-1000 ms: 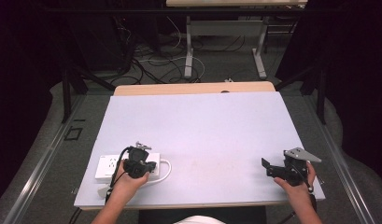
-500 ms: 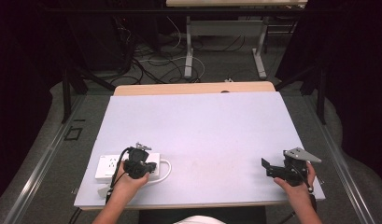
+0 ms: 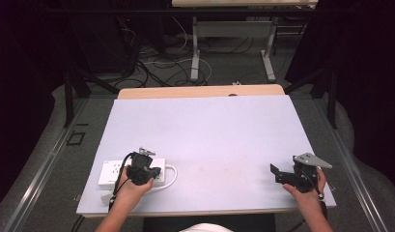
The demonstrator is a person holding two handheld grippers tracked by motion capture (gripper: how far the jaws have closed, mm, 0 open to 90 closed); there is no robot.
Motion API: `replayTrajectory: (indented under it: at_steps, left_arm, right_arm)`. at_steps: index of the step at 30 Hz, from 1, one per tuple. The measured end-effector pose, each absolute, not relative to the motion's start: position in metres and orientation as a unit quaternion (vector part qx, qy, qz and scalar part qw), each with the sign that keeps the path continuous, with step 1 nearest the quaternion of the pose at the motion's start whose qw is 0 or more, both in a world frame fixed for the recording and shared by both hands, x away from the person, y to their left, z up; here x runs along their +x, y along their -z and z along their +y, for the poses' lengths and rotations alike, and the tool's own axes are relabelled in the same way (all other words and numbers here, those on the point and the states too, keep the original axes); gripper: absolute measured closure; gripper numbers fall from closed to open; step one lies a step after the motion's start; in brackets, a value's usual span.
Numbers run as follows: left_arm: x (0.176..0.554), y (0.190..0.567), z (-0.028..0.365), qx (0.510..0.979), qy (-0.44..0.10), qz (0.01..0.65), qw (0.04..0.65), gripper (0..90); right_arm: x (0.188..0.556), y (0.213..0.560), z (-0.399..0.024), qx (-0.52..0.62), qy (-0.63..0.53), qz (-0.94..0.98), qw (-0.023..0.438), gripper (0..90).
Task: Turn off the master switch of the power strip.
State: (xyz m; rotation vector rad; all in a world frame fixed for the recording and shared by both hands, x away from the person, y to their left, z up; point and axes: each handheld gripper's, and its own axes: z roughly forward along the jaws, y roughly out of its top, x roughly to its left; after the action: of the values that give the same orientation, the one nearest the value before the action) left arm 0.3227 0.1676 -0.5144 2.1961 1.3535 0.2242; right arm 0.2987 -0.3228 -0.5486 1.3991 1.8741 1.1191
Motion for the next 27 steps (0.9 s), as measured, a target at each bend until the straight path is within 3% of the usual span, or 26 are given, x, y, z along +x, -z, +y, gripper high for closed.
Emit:
replayTrajectory:
  at_steps: [27]
  left_arm:
    - [0.3200,0.5091,0.1661,0.810,-0.083,0.505,0.287,87.0]
  right_arm:
    - [0.2984,0.5485,-0.3226,0.521,-0.413,0.696,0.271,4.5]
